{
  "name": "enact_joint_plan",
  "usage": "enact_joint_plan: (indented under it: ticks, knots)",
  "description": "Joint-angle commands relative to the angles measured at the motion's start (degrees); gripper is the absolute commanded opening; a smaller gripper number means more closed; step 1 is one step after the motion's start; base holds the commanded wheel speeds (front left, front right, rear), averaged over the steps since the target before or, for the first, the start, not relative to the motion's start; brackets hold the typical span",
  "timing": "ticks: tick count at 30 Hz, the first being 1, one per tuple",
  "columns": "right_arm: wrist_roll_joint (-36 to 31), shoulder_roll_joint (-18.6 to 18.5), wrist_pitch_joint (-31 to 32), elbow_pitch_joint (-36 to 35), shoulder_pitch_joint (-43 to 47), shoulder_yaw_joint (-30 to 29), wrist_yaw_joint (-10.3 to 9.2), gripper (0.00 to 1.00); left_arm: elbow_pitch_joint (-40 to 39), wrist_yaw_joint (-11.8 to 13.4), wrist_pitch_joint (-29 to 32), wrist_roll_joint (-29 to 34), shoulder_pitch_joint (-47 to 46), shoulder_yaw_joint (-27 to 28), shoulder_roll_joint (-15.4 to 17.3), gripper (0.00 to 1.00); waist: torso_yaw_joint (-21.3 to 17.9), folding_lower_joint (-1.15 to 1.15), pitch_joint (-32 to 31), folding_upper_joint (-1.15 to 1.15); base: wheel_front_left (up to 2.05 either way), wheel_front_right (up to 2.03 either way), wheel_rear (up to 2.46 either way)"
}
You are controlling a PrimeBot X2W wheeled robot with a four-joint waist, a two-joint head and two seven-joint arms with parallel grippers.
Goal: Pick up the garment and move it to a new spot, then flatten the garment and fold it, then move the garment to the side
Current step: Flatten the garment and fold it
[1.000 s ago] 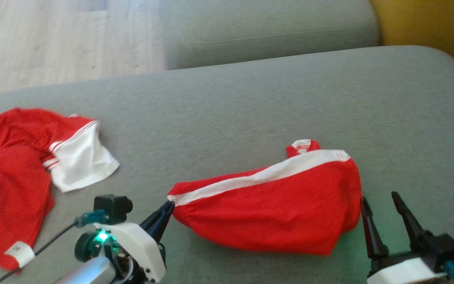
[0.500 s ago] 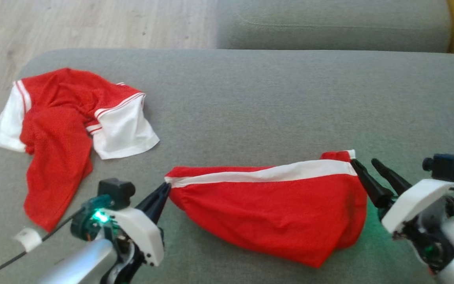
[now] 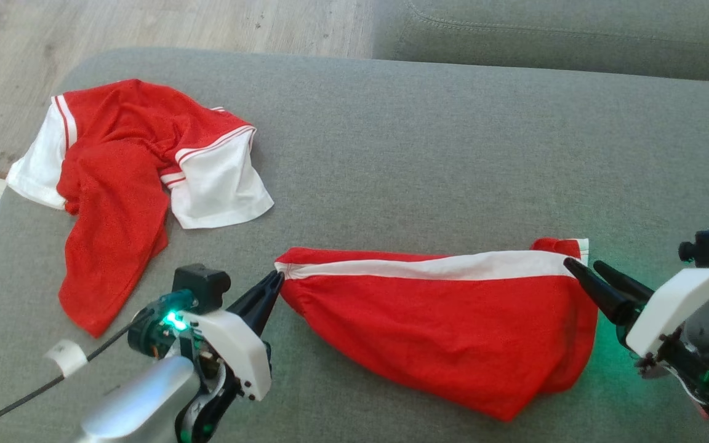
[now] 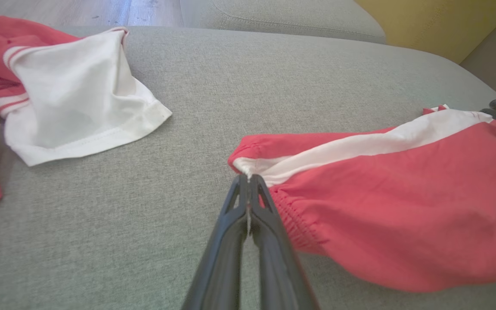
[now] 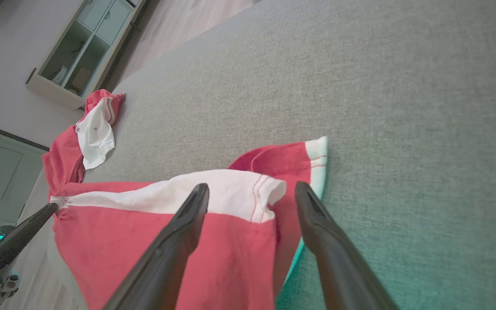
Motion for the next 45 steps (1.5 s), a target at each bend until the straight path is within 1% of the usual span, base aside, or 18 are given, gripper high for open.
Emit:
enact_joint_plan:
  ticks: [1, 5, 6, 7, 8, 9, 10, 11, 14, 18, 23, 28, 31, 33, 36, 40, 43, 45]
  knots:
    - [0.80, -2.05, -0.98, -0.85, -1.39, 0.55, 0.43, 1.00, -0.75, -0.25, -0.77, -0.09, -3.14, 1.89, 0.98, 0.00, 0.11, -0.01, 0.11, 0.00, 0.00, 0.00, 0.00]
    - [1.62, -2.35, -1.97, 0.11, -1.81, 2.29, 0.43, 1.00, -0.33, -0.58, -1.04, -0.29, -3.18, 1.87, 0.56, 0.00, 0.33, -0.01, 0.39, 0.00, 0.00, 0.00, 0.00]
    - [1.83, -2.35, -2.31, 0.29, -1.95, 2.65, 0.43, 0.97, -0.27, -0.61, -1.10, -0.31, -3.17, 1.84, 0.46, 0.00, 0.37, -0.01, 0.47, 0.00, 0.00, 0.00, 0.00]
    - [2.03, -2.38, -2.66, 0.41, -2.09, 3.03, 0.43, 0.83, -0.23, -0.66, -1.13, -0.32, -3.17, 1.79, 0.36, 0.00, 0.41, -0.01, 0.56, 0.00, 0.00, 0.00, 0.00]
    - [2.23, -2.43, -3.00, 0.47, -2.24, 3.40, 0.43, 0.51, -0.18, -0.74, -1.12, -0.36, -3.15, 1.72, 0.24, 0.00, 0.44, -0.01, 0.66, 0.00, 0.00, 0.00, 0.00]
    - [2.38, -2.50, -3.46, 0.42, -2.42, 3.78, 0.43, 0.32, -0.13, -0.79, -1.13, -0.37, -3.15, 1.66, 0.15, 0.00, 0.46, -0.01, 0.74, 0.00, 0.00, 0.00, 0.00]
    - [2.34, -2.65, -4.11, 0.32, -2.61, 4.16, 0.43, 0.08, -0.07, -0.83, -1.15, -0.35, -3.16, 1.60, 0.08, 0.00, 0.47, -0.01, 0.80, 0.00, 0.00, 0.00, 0.00]
    - [2.41, -2.87, -5.37, 0.22, -2.91, 4.92, 0.43, 0.00, 0.08, -0.90, -1.21, -0.33, -3.13, 1.48, -0.02, 0.00, 0.41, -0.01, 0.84, 0.00, 0.00, 0.00, 0.00]
    - [2.42, -3.21, -6.82, -0.11, -3.27, 5.74, 0.43, 0.00, 0.28, -0.93, -1.29, -0.31, -3.11, 1.40, -0.09, 0.00, 0.30, -0.01, 0.82, 0.00, 0.00, 0.00, 0.00]
    - [2.62, -4.25, -10.83, -1.00, -4.25, 6.67, 0.43, 0.00, 0.56, -0.87, -2.54, -0.06, -3.26, 1.80, 0.01, 0.00, -0.59, -0.01, 0.09, 0.00, 0.00, 0.00, 0.00]
    - [2.31, -7.39, -16.42, -2.94, -6.82, 6.75, 0.43, 0.00, -0.28, -1.20, -6.21, 1.25, -6.30, 3.75, 0.08, 0.00, -2.86, -0.01, -0.91, 0.00, 0.00, 0.00, 0.00]
    - [0.07, -12.79, -21.47, -5.65, -13.54, 4.34, 0.43, 0.00, -1.83, -2.78, -6.81, 2.67, -15.32, 6.67, 0.19, 0.00, -7.00, -0.01, 0.34, 0.00, 0.00, 0.00, 0.00]
    - [-1.76, -16.32, -22.67, -6.55, -19.90, 2.70, 0.43, 0.00, -1.64, -4.15, -5.93, 3.72, -23.39, 8.44, -0.71, 0.00, -9.70, -0.01, 2.88, 0.00, 0.00, 0.00, 0.00]
    - [-3.54, -17.72, -23.19, -6.84, -25.21, 1.72, 0.43, 0.00, -0.11, -5.01, -5.67, 4.98, -29.28, 9.42, -1.54, 0.00, -11.65, -0.01, 4.95, 0.00, 0.00, 0.00, 0.00]
    - [-7.42, -18.02, -24.82, -6.41, -33.92, 0.29, 0.43, 0.00, 3.77, -6.26, -6.58, 7.23, -38.31, 10.90, -3.23, 0.00, -14.55, -0.01, 8.39, 0.00, 0.00, 0.00, 0.00]
    - [-11.02, -16.62, -27.28, -4.90, -43.85, -1.77, 0.43, 0.00, 9.67, -7.36, -11.21, 11.17, -48.99, 12.41, -6.14, 0.00, -17.02, -0.01, 12.10, 0.00, 0.00, 0.00, 0.00]
    - [-12.33, -16.43, -28.12, -4.12, -48.64, -2.11, 0.43, 0.00, 13.19, -8.12, -13.58, 13.40, -53.86, 13.30, -8.14, 0.00, -17.73, -0.01, 14.06, 0.00, 0.00, 0.00, 0.00]
    - [-12.26, -16.42, -28.52, -4.07, -49.77, -2.13, 0.43, 0.00, 14.51, -8.78, -14.35, 14.11, -54.52, 13.88, -9.32, 0.00, -17.68, -0.01, 14.80, 0.00, 0.00, 0.00, 0.00]
